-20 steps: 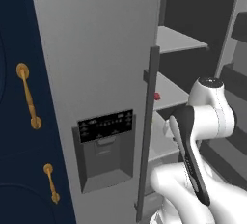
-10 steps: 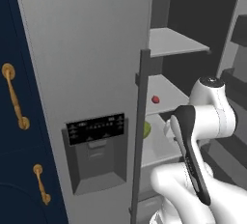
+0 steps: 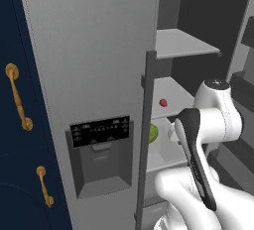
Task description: Take the strawberry from the fridge and place it on top of the pancake, located on the dining counter.
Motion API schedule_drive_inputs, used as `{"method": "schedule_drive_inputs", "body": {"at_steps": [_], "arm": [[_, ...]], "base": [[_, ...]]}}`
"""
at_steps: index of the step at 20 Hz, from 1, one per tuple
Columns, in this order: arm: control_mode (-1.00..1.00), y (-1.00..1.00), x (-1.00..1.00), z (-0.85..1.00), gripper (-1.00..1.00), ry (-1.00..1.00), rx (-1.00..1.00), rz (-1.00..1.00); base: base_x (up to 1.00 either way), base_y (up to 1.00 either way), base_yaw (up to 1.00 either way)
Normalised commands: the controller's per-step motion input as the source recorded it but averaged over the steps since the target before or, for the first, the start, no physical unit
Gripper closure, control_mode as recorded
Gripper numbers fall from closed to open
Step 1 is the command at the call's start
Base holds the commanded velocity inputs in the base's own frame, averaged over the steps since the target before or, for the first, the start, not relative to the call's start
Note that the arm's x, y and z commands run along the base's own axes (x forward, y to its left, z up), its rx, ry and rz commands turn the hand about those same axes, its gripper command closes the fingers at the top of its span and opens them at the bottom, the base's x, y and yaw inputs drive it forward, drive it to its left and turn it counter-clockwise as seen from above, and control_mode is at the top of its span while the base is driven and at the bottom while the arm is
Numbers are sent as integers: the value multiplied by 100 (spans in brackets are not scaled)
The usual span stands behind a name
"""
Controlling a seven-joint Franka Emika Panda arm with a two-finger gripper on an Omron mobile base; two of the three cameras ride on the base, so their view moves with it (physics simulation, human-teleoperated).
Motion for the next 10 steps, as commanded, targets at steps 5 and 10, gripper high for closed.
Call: {"method": "schedule_drive_inputs", "body": {"at_steps": [5, 10], "arm": [[100, 0, 0, 0, -100, 0, 0, 0], [-100, -11, 28, 3, -100, -7, 0, 4]], "base": [[0, -30, 1], [0, -5, 0]]}}
